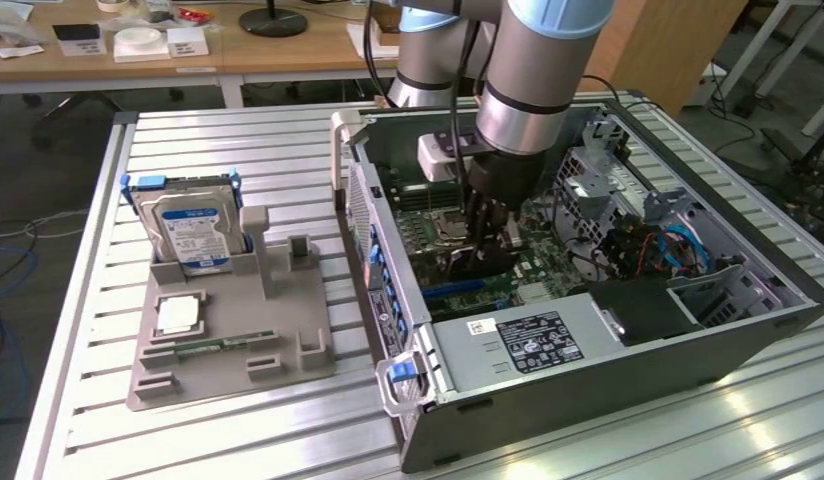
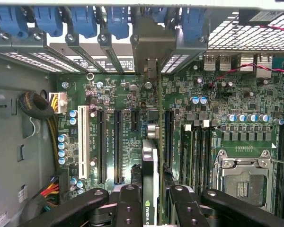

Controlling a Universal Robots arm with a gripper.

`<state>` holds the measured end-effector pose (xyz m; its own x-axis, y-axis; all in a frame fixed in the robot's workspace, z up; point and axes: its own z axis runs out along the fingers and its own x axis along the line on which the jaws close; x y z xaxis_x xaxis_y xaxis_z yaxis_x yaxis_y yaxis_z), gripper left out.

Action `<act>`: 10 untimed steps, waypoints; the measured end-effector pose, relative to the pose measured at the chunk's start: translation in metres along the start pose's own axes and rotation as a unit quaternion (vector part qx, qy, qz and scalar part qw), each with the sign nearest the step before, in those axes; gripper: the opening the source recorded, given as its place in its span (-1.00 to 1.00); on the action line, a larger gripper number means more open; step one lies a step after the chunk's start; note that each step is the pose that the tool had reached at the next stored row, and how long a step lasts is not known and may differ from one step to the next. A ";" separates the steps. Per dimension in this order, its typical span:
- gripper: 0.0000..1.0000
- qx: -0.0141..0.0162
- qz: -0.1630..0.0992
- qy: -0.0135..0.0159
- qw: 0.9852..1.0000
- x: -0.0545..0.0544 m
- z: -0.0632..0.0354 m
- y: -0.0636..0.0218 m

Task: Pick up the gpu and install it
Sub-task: 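Insert the gpu into the slot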

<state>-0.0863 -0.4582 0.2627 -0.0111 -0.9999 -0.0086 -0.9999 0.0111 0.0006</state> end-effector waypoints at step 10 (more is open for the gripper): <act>-0.45 0.000 0.000 0.000 1.000 0.000 0.0077 0.0008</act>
<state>-0.0871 -0.4581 0.2550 -0.0112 -0.9999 -0.0085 -0.9999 0.0112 0.0006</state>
